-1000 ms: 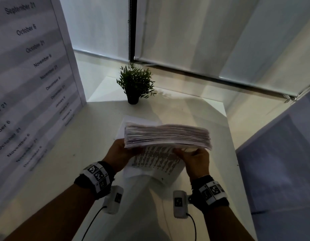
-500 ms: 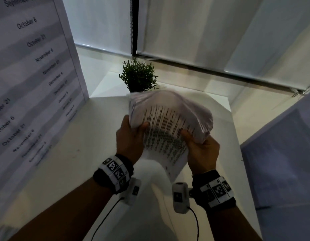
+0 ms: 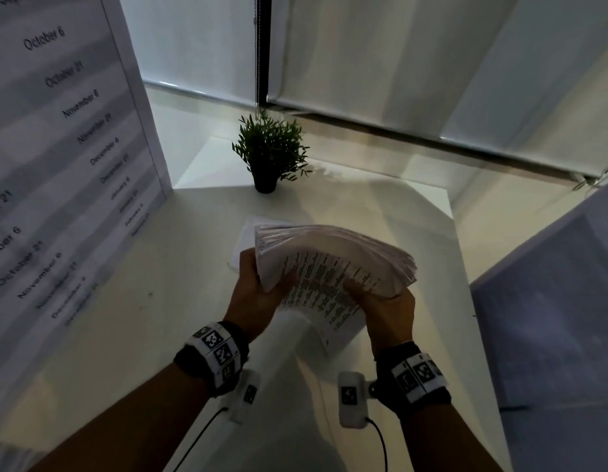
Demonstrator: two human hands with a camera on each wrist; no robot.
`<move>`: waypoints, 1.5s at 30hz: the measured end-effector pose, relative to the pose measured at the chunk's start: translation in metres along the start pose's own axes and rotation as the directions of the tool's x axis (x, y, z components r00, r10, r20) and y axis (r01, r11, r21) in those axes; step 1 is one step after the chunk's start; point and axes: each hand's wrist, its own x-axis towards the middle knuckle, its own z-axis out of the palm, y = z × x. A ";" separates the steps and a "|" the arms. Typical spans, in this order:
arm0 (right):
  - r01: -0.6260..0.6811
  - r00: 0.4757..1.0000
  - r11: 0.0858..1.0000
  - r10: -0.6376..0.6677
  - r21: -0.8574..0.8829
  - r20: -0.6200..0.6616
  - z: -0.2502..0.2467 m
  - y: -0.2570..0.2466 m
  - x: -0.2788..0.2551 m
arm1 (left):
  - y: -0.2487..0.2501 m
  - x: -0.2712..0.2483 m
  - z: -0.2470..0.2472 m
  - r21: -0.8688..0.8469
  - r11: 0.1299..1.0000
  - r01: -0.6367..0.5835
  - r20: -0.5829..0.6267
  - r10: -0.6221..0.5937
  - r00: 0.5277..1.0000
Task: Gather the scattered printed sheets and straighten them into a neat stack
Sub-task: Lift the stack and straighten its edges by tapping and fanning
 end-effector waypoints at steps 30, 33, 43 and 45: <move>0.077 0.988 0.995 -0.068 -0.065 0.136 0.002 -0.023 0.013 | 0.011 0.047 -0.025 0.108 0.989 0.098 0.061 -0.105 0.993; 0.153 0.985 0.987 -0.149 -0.040 0.083 -0.002 -0.029 0.011 | 0.021 0.040 -0.018 0.157 0.985 -0.067 -0.017 0.071 0.997; 0.298 0.948 0.955 -0.297 -0.011 -0.115 -0.005 -0.037 -0.002 | 0.029 0.010 0.004 -0.058 0.942 -0.329 -0.037 0.328 0.944; 0.315 0.936 0.948 -0.317 -0.038 -0.155 -0.001 -0.040 0.002 | 0.037 0.015 0.008 0.028 0.932 -0.360 -0.116 0.361 0.925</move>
